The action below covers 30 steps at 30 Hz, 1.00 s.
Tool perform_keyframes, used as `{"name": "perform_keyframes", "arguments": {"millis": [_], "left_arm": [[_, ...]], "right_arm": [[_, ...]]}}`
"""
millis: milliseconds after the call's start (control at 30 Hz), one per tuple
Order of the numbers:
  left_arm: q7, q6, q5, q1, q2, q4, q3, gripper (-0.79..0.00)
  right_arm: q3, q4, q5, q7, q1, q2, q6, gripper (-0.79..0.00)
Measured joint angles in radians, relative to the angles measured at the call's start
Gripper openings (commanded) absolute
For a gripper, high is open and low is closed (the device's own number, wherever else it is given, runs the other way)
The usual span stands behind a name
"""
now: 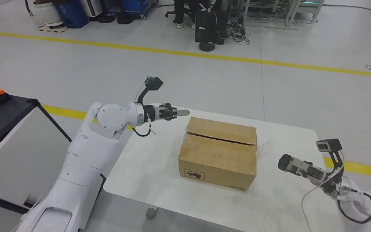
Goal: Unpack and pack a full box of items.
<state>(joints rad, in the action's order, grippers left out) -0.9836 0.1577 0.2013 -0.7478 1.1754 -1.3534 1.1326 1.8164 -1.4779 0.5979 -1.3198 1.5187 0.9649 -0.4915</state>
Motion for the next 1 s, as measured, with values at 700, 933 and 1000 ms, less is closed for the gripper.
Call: {"name": "perform_keyframes", "arguments": {"millis": [700,933,1000], "left_arm": [[-0.017,-0.096,-0.106,0.100,0.046,0.326,-0.122,0.000],[-0.027,-0.125,-0.143,0.137,0.063,0.408,-0.152,0.000],[-0.039,-0.137,-0.166,0.145,0.068,0.429,-0.157,0.000]], "right_arm": [[-0.132,0.067,-0.084,0.147,-0.127,0.007,0.057,0.000],[-0.195,0.132,-0.124,0.182,-0.184,0.013,0.066,0.000],[-0.212,0.146,-0.131,0.187,-0.197,0.014,0.065,0.000]]}}
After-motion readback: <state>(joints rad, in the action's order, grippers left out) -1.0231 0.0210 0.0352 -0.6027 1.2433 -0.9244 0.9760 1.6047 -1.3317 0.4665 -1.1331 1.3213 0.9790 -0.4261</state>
